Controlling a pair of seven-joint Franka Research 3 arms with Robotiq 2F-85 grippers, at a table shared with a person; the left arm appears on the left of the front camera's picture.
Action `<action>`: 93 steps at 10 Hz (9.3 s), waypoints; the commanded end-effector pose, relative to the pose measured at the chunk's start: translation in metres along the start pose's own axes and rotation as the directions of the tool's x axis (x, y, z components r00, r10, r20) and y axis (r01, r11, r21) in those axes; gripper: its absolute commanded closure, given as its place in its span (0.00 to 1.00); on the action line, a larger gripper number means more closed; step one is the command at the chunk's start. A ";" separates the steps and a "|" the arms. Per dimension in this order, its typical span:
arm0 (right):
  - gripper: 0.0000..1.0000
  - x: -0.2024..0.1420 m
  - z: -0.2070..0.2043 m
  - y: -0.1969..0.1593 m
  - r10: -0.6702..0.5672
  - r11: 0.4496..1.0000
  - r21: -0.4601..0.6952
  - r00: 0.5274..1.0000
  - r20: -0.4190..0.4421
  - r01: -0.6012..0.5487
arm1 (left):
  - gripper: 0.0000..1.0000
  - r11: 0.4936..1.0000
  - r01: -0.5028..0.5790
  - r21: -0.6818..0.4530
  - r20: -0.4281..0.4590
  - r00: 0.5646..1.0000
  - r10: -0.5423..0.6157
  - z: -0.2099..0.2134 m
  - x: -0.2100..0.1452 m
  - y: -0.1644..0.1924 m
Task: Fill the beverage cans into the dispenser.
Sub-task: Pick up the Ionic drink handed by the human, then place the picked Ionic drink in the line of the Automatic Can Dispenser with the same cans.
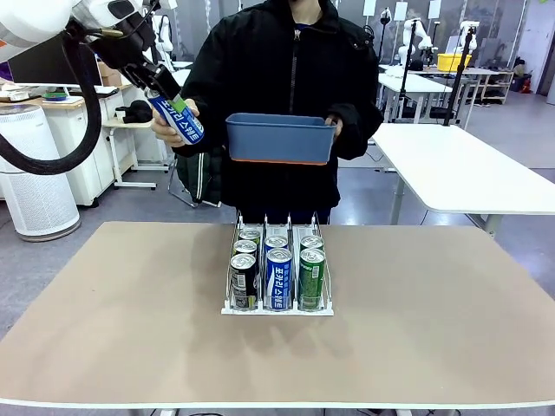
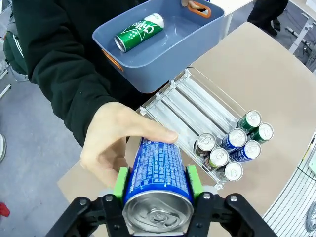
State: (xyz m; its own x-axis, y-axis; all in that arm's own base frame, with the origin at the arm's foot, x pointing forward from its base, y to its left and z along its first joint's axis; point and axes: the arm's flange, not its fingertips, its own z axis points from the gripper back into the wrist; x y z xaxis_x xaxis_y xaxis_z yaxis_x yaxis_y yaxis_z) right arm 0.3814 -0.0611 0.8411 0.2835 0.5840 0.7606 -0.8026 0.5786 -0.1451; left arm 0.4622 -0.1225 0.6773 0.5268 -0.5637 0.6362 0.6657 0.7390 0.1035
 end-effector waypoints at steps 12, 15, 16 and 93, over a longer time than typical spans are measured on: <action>0.00 0.000 0.000 0.001 0.001 1.000 0.002 1.000 0.001 -0.001 | 0.62 1.000 0.007 0.009 -0.006 1.000 -0.007 0.000 0.000 0.000; 0.00 0.000 0.000 0.001 0.001 1.000 0.002 1.000 0.001 -0.001 | 0.62 1.000 0.007 0.009 -0.006 1.000 -0.007 0.000 0.000 0.000; 0.00 0.000 0.000 0.001 0.001 1.000 0.002 1.000 0.001 -0.001 | 0.62 1.000 0.007 0.009 -0.006 1.000 -0.007 0.000 0.000 0.000; 0.00 0.000 0.000 0.001 0.001 1.000 0.002 1.000 0.001 -0.001 | 0.43 0.926 0.301 -0.225 -0.369 0.854 -0.367 -0.292 -0.062 -0.265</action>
State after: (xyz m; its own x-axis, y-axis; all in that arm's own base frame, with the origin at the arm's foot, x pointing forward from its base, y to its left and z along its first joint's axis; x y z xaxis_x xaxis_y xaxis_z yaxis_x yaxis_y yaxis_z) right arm 0.3814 -0.0611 0.8414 0.2832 0.5842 0.7606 -0.8024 0.5787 -0.1458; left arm 0.4037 -0.3889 0.3882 0.4120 -0.8818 0.2295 0.8764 0.4524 0.1651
